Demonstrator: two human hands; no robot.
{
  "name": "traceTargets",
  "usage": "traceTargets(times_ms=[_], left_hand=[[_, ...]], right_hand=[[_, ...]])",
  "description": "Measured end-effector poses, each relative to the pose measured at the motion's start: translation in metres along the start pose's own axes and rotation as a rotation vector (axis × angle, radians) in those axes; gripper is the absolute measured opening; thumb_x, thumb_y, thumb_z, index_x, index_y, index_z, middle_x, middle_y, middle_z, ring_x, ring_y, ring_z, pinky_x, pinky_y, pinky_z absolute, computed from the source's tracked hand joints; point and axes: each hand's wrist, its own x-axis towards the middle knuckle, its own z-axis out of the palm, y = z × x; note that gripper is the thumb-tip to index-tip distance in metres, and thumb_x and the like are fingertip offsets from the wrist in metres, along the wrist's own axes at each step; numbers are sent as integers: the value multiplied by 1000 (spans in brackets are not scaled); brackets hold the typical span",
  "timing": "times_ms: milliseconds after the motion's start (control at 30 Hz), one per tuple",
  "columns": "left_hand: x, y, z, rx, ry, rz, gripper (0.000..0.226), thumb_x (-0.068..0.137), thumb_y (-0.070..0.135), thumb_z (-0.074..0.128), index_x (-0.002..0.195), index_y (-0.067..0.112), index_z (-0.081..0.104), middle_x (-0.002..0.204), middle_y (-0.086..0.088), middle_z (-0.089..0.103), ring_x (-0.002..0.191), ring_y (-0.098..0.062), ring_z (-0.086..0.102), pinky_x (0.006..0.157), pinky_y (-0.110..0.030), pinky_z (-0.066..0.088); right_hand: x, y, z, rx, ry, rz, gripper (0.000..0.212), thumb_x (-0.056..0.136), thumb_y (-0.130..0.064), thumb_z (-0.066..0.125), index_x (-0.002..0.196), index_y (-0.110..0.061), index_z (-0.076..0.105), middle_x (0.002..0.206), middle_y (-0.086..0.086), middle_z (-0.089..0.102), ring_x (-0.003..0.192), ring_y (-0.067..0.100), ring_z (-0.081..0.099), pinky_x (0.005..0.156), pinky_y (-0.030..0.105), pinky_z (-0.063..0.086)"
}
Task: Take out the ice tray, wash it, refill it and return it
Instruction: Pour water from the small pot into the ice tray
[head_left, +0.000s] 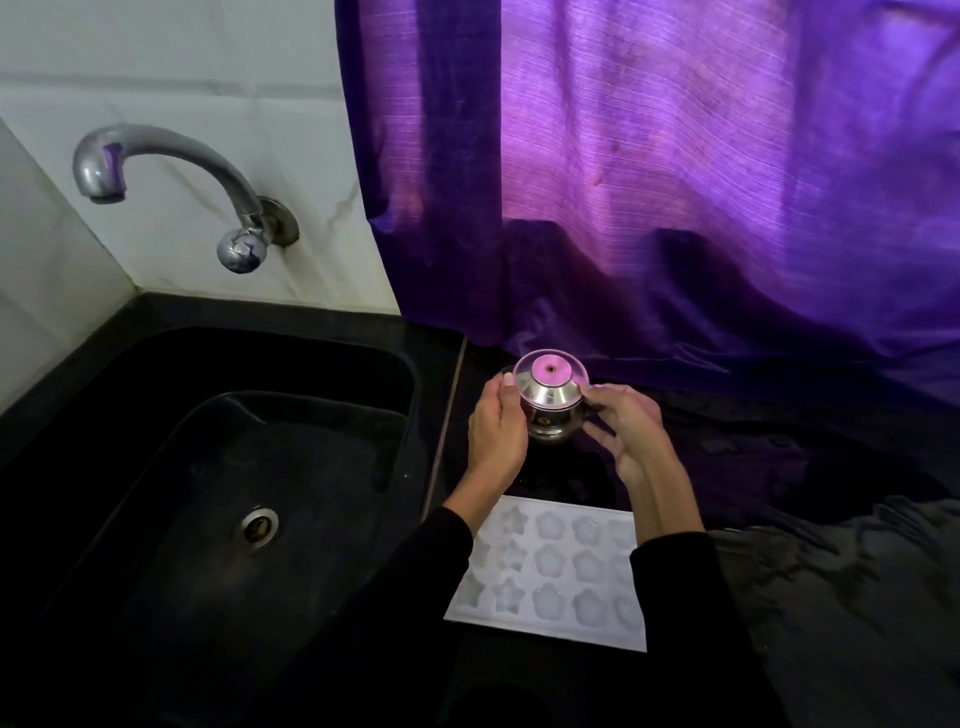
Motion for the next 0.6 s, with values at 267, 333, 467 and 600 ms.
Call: traceTargets(times_ms=[267,333,467,600], left_hand=[[3,-4,6,-5,-5,-27,45,103,38,29,135,14,49,126,-2,59,120,-17,51,96,-27,37],[4,-5,6,-5,-4,-29,45,102,38,30,134,14,51,124,-2,60,118,-17,52,99,-30,39],[3,-5,-2,14,-14,-35,43,101,37,35,133,13,52,125,-3,60,120,-18,52,104,-35,40],[-2,-12,-28,67,14,-50,39,98,39,44,123,13,60,120,-3,64,114,-19,57,99,-33,43]], right_hand=[[12,9,-3,5,18,33,11,83,-8,70,81,-15,61,79,0,66,79,11,63,92,36,51],[13,11,-4,7,17,24,12,83,-8,70,82,-15,61,78,0,65,80,12,63,91,36,51],[9,7,-12,35,-11,-19,18,86,-9,68,100,-15,58,92,2,67,90,13,64,95,37,49],[-4,13,-44,-115,158,-79,31,87,-18,71,113,-11,56,114,8,63,107,21,61,98,39,49]])
